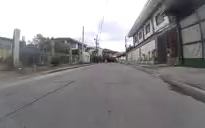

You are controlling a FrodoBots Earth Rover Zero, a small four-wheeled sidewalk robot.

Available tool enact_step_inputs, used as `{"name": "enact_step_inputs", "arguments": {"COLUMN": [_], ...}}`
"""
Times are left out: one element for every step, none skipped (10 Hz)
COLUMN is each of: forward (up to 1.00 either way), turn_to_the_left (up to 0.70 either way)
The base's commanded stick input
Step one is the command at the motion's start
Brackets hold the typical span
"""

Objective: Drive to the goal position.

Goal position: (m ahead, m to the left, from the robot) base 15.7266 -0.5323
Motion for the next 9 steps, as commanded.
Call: {"name": "enact_step_inputs", "arguments": {"forward": [0.63,0.63,0.63,0.63,0.63,0.63,0.63,0.63,0.63], "turn_to_the_left": [0.00,0.00,0.00,0.00,0.00,0.00,0.00,0.00,0.00]}}
